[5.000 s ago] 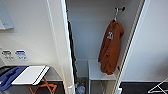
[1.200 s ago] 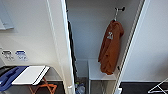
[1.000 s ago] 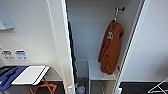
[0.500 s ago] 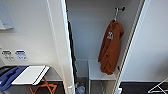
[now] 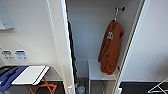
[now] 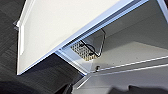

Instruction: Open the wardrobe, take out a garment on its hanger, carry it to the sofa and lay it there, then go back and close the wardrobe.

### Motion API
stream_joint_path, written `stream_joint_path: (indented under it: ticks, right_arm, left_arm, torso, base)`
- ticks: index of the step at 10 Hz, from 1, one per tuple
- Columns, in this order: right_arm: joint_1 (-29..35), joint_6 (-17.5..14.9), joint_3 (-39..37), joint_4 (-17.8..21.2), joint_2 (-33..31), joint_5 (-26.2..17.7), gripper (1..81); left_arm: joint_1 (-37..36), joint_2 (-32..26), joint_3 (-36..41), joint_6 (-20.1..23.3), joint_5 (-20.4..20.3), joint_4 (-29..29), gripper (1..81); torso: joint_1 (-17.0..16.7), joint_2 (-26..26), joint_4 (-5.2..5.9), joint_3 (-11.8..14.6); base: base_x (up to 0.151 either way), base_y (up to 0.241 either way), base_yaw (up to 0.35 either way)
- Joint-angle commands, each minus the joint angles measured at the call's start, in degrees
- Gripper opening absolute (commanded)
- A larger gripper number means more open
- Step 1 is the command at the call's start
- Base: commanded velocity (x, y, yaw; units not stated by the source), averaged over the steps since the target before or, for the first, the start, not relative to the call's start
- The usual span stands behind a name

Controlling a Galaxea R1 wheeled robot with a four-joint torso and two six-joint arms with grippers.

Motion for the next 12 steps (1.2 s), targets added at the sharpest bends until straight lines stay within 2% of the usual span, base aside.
stream_joint_path:
  ticks: [1, 7, 10, 12]
  right_arm:
    - [2.46, -0.13, 0.36, -0.91, 0.69, -4.61, 81.1]
    - [2.46, -0.13, 0.44, -2.67, 1.05, -5.4, 81.1]
    - [2.29, -0.13, 0.36, -3.55, 0.61, -6.81, 81.1]
    - [2.29, -0.13, 0.44, -3.99, 0.52, -7.95, 81.1]
  left_arm:
    - [-6.73, 0.74, 0.38, -0.22, 0.45, 1.23, 81.1]
    - [-9.54, 1.79, 0.29, -0.22, 0.28, 0.7, 81.1]
    - [-9.89, 2.93, -3.64, -0.04, -8.78, -6.23, 81.1]
    - [-10.16, 4.17, -8.41, -0.04, -9.39, -9.24, 81.1]
  torso:
    - [0.0, 0.0, 0.0, 0.0]
    - [0.0, 0.02, 0.0, -0.02]
    - [0.0, 0.02, 0.0, -0.02]
    - [0.0, 0.02, 0.0, -0.02]
  base:
    - [0.0, 0.0, 0.0]
    - [0.0, 0.0, 0.0]
    - [0.0, 0.0, 0.0]
    - [0.0, 0.0, 0.0]
